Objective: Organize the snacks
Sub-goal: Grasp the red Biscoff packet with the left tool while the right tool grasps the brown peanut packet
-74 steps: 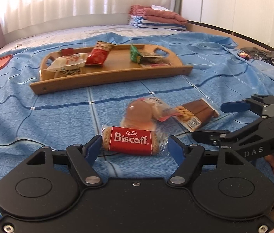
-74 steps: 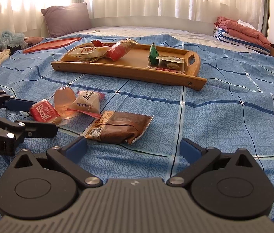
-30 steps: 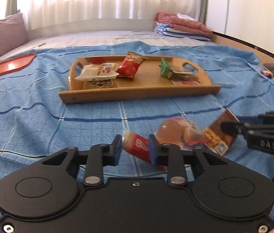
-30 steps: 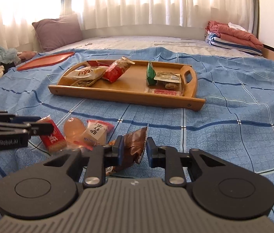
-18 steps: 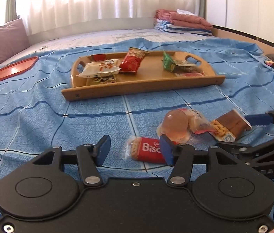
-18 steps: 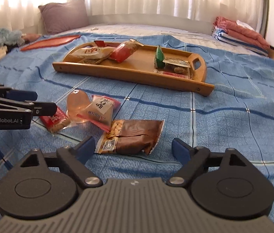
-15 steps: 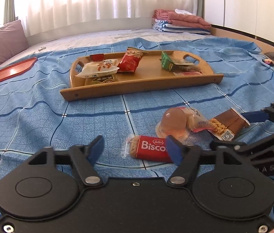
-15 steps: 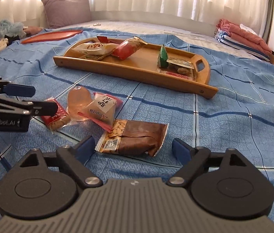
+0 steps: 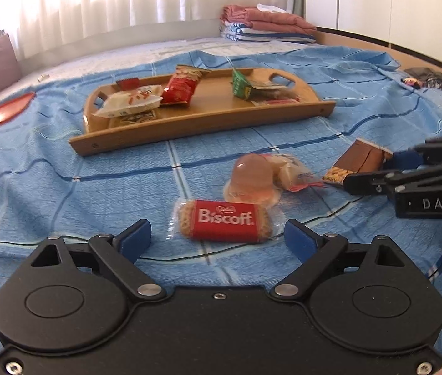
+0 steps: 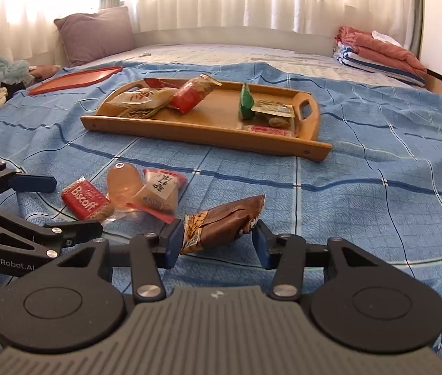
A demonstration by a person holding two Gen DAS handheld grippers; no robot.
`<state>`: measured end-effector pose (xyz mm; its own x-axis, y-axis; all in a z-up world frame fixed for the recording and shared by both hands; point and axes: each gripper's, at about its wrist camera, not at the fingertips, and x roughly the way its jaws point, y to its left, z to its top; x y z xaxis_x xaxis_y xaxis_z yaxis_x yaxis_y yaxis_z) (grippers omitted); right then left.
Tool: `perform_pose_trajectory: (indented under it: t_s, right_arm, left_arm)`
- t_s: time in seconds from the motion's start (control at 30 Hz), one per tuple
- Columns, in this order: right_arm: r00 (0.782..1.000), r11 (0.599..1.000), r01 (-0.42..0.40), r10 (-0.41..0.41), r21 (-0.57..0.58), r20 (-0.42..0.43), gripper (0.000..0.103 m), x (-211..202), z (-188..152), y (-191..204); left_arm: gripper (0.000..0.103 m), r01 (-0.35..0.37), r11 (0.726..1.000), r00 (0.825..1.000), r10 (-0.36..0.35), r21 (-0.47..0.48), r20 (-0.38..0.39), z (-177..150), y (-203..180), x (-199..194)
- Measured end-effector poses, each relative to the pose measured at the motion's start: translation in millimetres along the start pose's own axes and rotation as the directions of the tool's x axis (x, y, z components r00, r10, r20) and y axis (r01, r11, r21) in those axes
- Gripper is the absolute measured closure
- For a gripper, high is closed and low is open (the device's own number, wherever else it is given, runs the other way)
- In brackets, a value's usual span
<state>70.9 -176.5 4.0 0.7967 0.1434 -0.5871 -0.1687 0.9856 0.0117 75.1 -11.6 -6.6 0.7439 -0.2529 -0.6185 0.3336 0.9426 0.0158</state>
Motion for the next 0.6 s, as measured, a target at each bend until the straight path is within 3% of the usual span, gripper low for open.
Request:
perform_pose_trajectory:
  t_s: [0.2, 0.27, 0.33, 0.6]
  right_arm:
    - [1.000, 0.999, 0.012, -0.013, 0.043, 0.018, 0.052, -4.4, -2.7, -7.3]
    - [1.000, 0.998, 0.013, -0.014, 0.054, 0.018, 0.052, -3.5, -3.0, -7.8]
    - [1.000, 0.998, 0.012, -0.014, 0.065, 0.023, 0.052, -3.9, -3.3, -8.0]
    - [0.998, 0.991, -0.011, 0.001, 0.133, 0.069, 0.054, -14.5, 6.1, -16.6]
  left_arm:
    - [0.013, -0.003, 1.000, 1.000, 0.003, 0.027, -0.012, 3.8, -9.9, 11.2]
    - [0.031, -0.003, 0.999, 1.000, 0.003, 0.047, -0.001, 4.0, -14.8, 10.4]
    - [0.041, -0.002, 0.998, 1.000, 0.002, 0.056, 0.004, 5.1, -18.2, 8.2]
    - [0.041, -0.021, 0.999, 1.000, 0.020, 0.032, 0.018, 11.8, -13.7, -5.3]
